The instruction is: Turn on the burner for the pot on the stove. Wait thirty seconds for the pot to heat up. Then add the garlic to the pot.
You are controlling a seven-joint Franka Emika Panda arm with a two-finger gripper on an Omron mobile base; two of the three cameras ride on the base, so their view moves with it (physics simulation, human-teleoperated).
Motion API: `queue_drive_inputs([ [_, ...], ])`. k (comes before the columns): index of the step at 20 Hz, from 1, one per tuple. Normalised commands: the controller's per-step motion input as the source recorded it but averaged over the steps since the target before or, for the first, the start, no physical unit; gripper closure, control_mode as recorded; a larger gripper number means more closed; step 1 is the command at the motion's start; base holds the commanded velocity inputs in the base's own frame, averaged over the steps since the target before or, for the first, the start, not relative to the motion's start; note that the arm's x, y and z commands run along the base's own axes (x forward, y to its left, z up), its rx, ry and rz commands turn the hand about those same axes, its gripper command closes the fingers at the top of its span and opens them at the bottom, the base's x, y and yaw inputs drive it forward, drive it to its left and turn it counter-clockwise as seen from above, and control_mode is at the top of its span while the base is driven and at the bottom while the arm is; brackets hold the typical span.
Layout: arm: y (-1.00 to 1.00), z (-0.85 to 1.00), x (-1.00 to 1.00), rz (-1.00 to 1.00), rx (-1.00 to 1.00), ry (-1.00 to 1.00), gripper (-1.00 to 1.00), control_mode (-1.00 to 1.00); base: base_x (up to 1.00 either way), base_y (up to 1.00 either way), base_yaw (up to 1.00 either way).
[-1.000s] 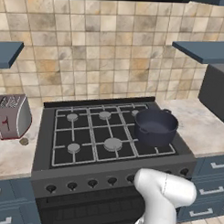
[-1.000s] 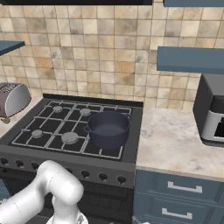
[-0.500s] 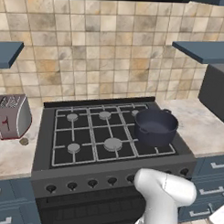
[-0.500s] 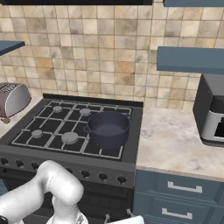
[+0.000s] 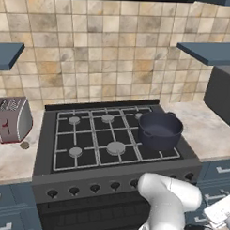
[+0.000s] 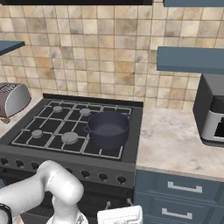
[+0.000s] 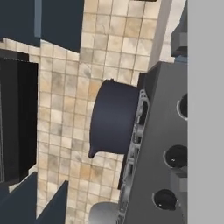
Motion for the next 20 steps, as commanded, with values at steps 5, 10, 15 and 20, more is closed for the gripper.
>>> queue_drive_inputs([
  [5, 0.0, -0.12, 0.3, 0.0, 0.03, 0.0, -1.0, -1.0, 0.0, 0.0, 0.0],
  [10, 0.0, -0.14, 0.31, 0.0, 0.03, 0.0, -1.0, -1.0, 0.0, 0.0, 0.0],
  [15, 0.0, -0.06, 0.34, 0.0, 0.0, 0.0, -1.0, -1.0, 0.0, 0.0, 0.0],
  [20, -0.01, -0.22, 0.24, 0.0, 0.02, 0.0, -1.0, -1.0, 0.0, 0.0, 0.0],
])
